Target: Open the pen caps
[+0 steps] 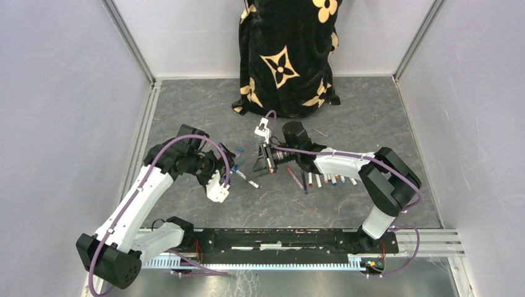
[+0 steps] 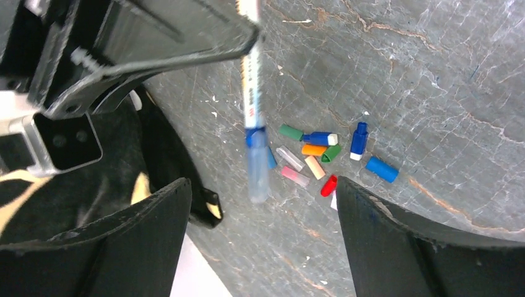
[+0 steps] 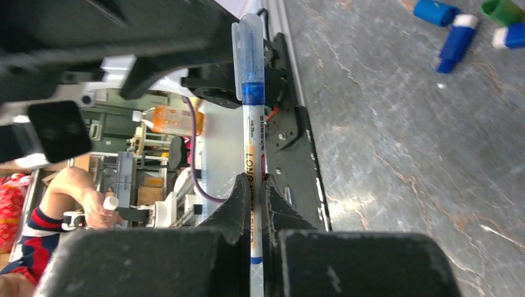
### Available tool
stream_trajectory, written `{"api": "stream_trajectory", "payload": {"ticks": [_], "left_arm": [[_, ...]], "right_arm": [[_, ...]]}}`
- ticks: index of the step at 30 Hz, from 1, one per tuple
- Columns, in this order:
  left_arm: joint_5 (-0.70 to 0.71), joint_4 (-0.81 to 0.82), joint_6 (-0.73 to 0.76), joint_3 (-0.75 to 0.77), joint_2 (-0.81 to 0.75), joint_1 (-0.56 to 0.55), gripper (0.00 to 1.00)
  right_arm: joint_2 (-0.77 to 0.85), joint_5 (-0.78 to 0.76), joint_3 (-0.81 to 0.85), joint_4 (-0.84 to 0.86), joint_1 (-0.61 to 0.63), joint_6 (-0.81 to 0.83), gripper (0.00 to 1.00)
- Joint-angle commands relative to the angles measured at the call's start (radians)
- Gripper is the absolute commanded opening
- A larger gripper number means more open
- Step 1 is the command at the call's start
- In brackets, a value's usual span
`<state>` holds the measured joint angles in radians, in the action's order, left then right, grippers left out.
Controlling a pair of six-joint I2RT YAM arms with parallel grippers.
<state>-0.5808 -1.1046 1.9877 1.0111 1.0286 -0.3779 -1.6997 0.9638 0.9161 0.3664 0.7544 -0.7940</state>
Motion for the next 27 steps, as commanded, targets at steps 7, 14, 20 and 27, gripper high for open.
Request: {"api": "stream_trajectory", "payload": {"ticks": [7, 14, 20, 27], "left_arm": [[-0.037, 0.202, 0.148, -0.115, -0.09, -0.037, 0.68], [-0.03, 0.288, 0.122, -0.091, -0.057, -0.053, 0.41], [-0.029, 0.282, 0.11, -0.075, -0.053, -0.053, 0.02], [-0.036, 0.191, 0.096, -0.028, -0.02, -0.07, 0.02]], "right_arm": [[-0.015, 0.081, -0.008, 0.372, -0.004, -0.289, 0.0], [-0.018, 0.095, -0.011, 0.372, -0.004, -0.292, 0.0], [-0.023, 0.089, 0.003, 0.27, -0.003, -0.221, 0.07], [-0.044, 0.006, 0.196, -0.132, 0.015, 0.065, 0.52]]}}
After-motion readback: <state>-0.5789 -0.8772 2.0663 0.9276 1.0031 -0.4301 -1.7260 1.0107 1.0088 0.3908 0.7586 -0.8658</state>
